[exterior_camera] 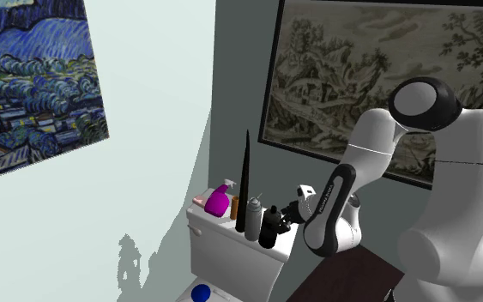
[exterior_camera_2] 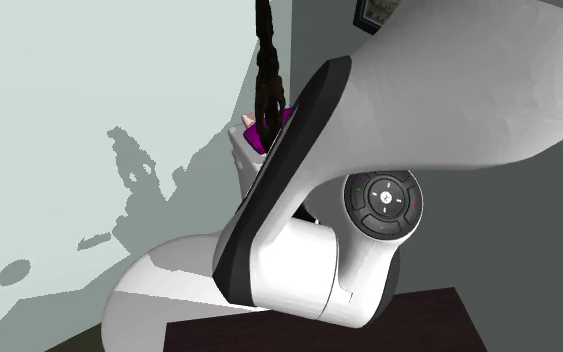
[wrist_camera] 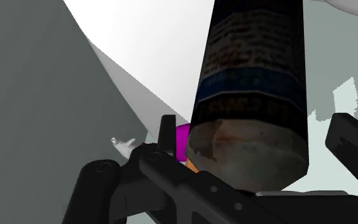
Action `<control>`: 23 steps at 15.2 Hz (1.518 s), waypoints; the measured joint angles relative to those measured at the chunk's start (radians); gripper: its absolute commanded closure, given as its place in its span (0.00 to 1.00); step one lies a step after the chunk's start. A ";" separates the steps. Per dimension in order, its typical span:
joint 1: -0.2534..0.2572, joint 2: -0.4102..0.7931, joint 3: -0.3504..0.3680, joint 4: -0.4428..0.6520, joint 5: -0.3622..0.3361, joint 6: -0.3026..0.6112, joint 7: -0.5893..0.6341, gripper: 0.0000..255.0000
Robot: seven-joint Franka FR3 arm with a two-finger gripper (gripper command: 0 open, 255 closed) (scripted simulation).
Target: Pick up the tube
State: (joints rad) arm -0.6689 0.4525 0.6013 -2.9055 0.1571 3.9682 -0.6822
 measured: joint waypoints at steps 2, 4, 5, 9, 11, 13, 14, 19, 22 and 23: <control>0.003 0.004 -0.001 0.002 0.001 0.004 -0.002 1.00; 0.004 0.005 -0.001 0.003 0.001 0.005 -0.003 1.00; 0.004 0.006 -0.001 0.003 0.002 0.006 -0.003 1.00; 0.006 0.007 -0.002 0.005 0.003 0.007 -0.004 1.00; 0.000 -0.006 0.003 -0.002 0.002 -0.002 0.002 1.00; -0.016 -0.052 0.022 -0.016 -0.004 -0.034 0.024 1.00; -0.028 -0.079 0.032 -0.023 -0.012 -0.052 0.037 1.00; -0.085 -0.220 0.091 -0.056 -0.062 -0.149 0.128 1.00; -0.147 -0.323 0.127 -0.076 -0.153 -0.217 0.225 1.00; -0.164 -0.356 0.136 -0.083 -0.190 -0.235 0.263 1.00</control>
State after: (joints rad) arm -0.8331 0.0967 0.7378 -2.9884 -0.0327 3.7329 -0.4187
